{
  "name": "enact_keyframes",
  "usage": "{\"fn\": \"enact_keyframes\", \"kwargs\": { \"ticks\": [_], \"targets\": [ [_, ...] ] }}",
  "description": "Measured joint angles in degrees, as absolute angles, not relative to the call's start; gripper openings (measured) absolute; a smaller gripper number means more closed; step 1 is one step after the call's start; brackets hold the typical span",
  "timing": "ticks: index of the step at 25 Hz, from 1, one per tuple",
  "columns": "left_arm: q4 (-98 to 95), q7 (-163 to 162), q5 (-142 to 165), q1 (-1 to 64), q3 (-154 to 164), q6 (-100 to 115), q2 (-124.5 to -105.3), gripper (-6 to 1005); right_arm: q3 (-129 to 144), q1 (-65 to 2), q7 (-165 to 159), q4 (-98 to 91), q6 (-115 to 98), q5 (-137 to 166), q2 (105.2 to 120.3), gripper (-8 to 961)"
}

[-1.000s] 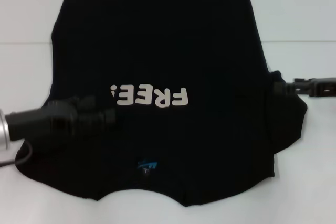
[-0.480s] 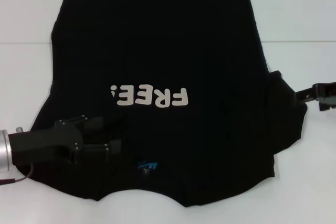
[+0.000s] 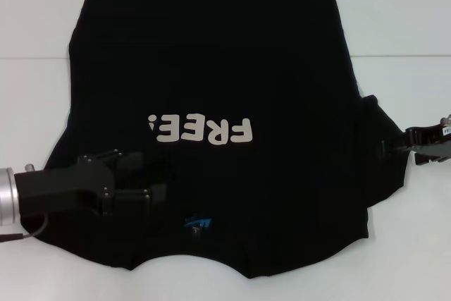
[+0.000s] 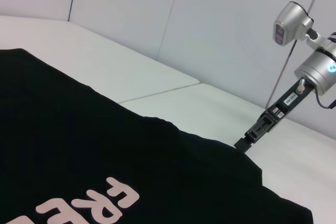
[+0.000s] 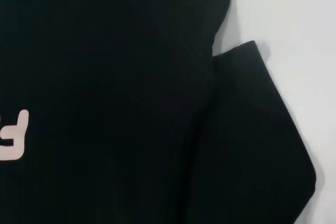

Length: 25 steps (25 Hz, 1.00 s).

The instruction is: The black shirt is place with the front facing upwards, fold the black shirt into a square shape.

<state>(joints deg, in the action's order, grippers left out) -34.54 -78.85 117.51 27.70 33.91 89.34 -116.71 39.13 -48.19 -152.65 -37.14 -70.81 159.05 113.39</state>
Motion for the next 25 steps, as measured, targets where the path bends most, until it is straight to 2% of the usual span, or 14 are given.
{"fn": "enact_keyframes", "kwargs": {
  "ticks": [11,17,20,25],
  "targets": [
    [-34.5,-79.1,117.3,27.8,33.9,89.4,-116.75,960,42.5,-48.9,-153.3,-35.4,-67.6,159.6,113.46,894],
    [-34.5,-79.1,117.3,27.8,33.8,89.4,-116.74,959,43.0,-48.9,-153.3,-35.2,-67.4,159.7,113.46,686],
    [-34.5,-79.1,117.4,27.8,33.8,89.4,-116.79,959,43.1,-48.9,-153.3,-35.2,-67.4,159.7,113.46,436],
    [-34.5,-79.0,117.5,27.8,33.7,89.4,-116.87,960,43.5,-48.9,-153.3,-35.2,-67.3,159.7,113.50,196]
  ]
}}
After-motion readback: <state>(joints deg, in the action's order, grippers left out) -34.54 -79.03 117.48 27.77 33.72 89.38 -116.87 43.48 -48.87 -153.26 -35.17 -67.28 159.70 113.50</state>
